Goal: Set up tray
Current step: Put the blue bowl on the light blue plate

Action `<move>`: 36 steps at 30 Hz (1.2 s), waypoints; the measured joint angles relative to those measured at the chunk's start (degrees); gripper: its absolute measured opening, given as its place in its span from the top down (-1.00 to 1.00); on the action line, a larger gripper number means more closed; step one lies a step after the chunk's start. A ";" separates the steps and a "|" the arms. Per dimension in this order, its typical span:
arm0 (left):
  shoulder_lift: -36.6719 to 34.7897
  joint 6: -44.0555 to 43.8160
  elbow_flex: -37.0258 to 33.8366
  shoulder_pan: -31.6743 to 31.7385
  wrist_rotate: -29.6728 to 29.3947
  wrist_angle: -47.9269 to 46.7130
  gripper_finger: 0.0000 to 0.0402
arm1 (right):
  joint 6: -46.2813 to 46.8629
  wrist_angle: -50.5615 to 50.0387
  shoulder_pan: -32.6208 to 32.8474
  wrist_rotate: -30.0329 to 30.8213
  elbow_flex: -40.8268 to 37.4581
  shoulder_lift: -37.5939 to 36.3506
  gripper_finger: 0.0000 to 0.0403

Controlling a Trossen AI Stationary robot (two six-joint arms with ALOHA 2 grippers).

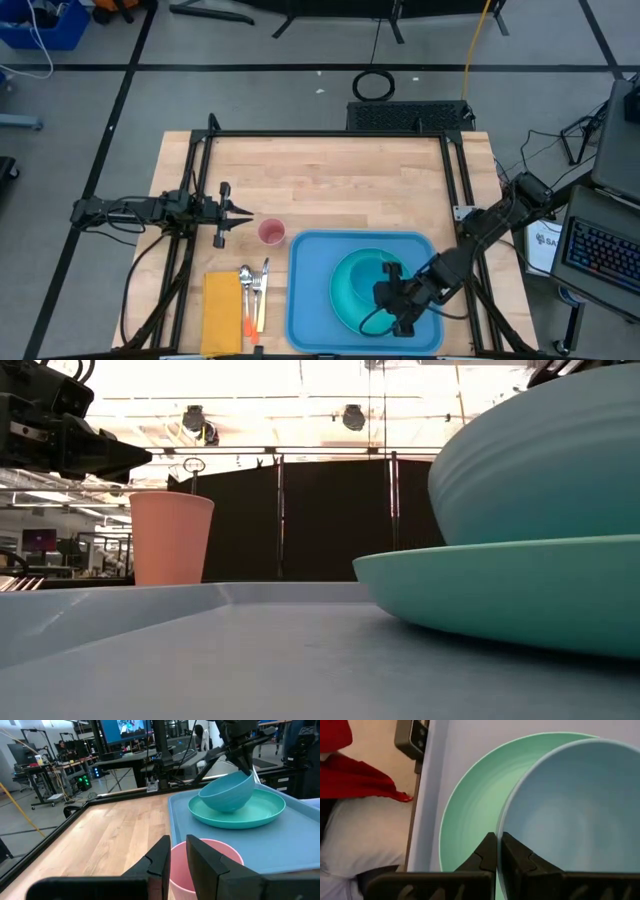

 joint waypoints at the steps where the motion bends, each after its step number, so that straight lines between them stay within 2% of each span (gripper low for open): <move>1: 0.00 0.00 0.00 0.00 0.00 0.00 0.67 | -0.03 -0.03 0.18 -0.03 -0.02 0.00 1.00; 7: 0.00 0.00 0.00 0.00 0.00 0.00 0.67 | 0.57 -0.04 0.35 -0.16 0.00 0.00 1.00; 20: -0.01 -0.01 0.00 0.00 0.00 0.00 0.67 | 2.07 1.25 0.22 -4.33 0.11 3.45 0.99; 36: -0.01 0.00 0.00 0.00 0.00 -0.01 0.67 | 8.26 3.91 0.20 -6.30 0.02 3.50 0.91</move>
